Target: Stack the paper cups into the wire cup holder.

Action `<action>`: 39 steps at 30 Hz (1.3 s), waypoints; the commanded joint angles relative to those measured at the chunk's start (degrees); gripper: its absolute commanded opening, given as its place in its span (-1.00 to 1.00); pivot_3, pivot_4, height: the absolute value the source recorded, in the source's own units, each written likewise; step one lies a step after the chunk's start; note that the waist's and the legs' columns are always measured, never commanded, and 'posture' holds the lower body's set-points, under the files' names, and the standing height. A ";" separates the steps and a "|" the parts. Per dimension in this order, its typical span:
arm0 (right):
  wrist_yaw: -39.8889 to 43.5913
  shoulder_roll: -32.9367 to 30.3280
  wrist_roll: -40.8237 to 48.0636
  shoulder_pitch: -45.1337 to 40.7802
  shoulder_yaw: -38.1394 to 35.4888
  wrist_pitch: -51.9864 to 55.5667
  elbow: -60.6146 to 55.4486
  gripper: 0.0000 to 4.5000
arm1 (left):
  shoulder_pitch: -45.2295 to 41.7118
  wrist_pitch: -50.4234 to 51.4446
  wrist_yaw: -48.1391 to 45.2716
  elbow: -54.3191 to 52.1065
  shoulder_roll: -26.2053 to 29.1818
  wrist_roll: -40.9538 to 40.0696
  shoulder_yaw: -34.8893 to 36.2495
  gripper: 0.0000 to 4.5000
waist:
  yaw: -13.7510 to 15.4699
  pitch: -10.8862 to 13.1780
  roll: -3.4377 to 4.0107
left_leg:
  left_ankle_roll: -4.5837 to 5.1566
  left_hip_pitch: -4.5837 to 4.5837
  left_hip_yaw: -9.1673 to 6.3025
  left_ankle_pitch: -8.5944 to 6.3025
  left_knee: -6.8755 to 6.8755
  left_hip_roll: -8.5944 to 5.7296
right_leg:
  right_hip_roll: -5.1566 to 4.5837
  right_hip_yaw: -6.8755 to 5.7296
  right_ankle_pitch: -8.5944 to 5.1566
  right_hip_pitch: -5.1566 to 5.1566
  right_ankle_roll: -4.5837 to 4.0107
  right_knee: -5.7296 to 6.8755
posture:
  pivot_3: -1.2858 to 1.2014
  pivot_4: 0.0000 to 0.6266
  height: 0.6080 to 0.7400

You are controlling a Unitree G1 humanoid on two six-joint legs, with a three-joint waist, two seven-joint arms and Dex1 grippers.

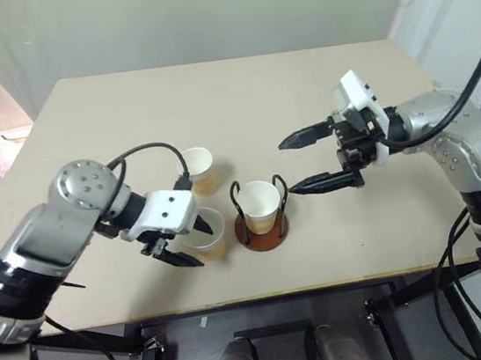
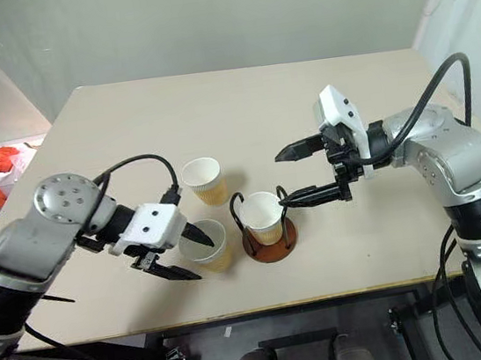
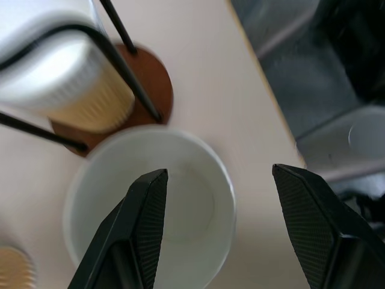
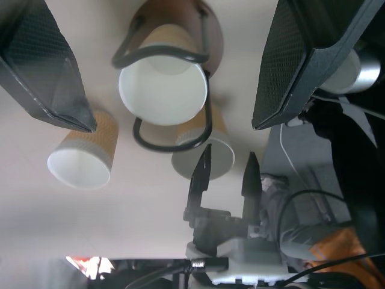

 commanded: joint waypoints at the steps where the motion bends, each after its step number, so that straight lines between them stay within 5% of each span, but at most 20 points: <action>1: -3.21 -0.59 2.64 0.82 -4.55 2.59 -4.86 0.94 | -0.88 -4.65 -2.45 2.08 -0.37 3.69 -1.04 0.36 | 0.00 0.00 0.00 | 0.01 -0.02 0.01 0.00 0.04 0.00 | 0.00 0.01 0.01 0.00 0.02 0.00 | 0.03 -0.52 1.00; 3: -3.91 -1.00 3.29 1.49 -5.04 3.81 -6.00 0.94 | -1.16 -6.05 -2.45 2.87 -0.75 4.13 -1.39 0.36 | 0.03 0.00 0.00 | 0.03 -0.03 0.00 0.00 0.10 -0.01 | 0.00 0.01 0.02 0.02 0.04 -0.01 | 0.03 -0.52 1.00; 5: -4.51 -1.27 4.02 1.96 -5.47 4.94 -7.03 0.97 | -1.78 -7.25 -2.45 3.55 -0.88 3.80 -1.71 0.12 | 0.06 -0.01 -0.01 | 0.05 -0.03 0.00 0.01 0.14 -0.02 | 0.00 0.02 0.04 0.05 0.06 -0.01 | 0.03 -0.52 1.00; 12: -5.23 -4.12 6.92 5.33 -9.28 7.28 -9.76 0.97 | -4.33 -7.99 -2.45 5.32 -1.16 2.33 -2.31 -0.98 | 0.23 -0.01 -0.01 | 0.07 -0.03 0.01 0.02 0.16 -0.04 | 0.00 0.02 0.07 0.08 0.11 -0.04 | 0.03 -0.52 1.00; 18: -3.22 -8.47 13.81 14.79 -21.16 6.51 -14.27 0.97 | -10.39 -8.58 -2.45 8.53 5.41 -9.13 -3.39 -0.99 | 0.73 0.00 -0.03 | 0.09 -0.18 0.00 0.00 0.19 -0.04 | 0.00 0.01 0.08 0.07 0.25 -0.12 | 0.03 -0.52 1.00; 23: -3.04 -11.86 16.99 27.75 -33.18 6.38 -17.12 0.97 | -25.74 -9.80 -2.45 14.00 9.51 -23.52 -6.07 -0.99 | 1.24 0.00 -0.05 | 0.09 -0.27 -0.04 -0.05 0.17 -0.09 | 0.02 0.03 0.03 0.07 0.38 -0.21 | 0.03 -0.52 1.00; 28: -6.98 -12.03 18.33 33.43 -37.46 6.20 -19.71 0.97 | -40.63 -12.05 -2.45 18.37 4.53 -33.73 -13.30 -0.99 | 1.28 -0.02 0.05 | 0.17 -0.28 0.03 -0.08 0.22 -0.18 | 0.01 0.20 -0.07 0.24 0.63 -0.60 | 0.03 -0.52 1.00; 39: -16.01 -11.99 22.32 39.14 -42.27 7.27 -25.82 0.97 | -49.97 -29.83 -2.45 30.15 -9.70 -31.11 -37.98 -0.99 | 1.31 0.07 0.15 | 0.63 -0.58 0.03 -0.27 0.86 -0.22 | 0.01 0.27 0.25 0.56 1.79 -1.05 | 0.03 -0.52 1.00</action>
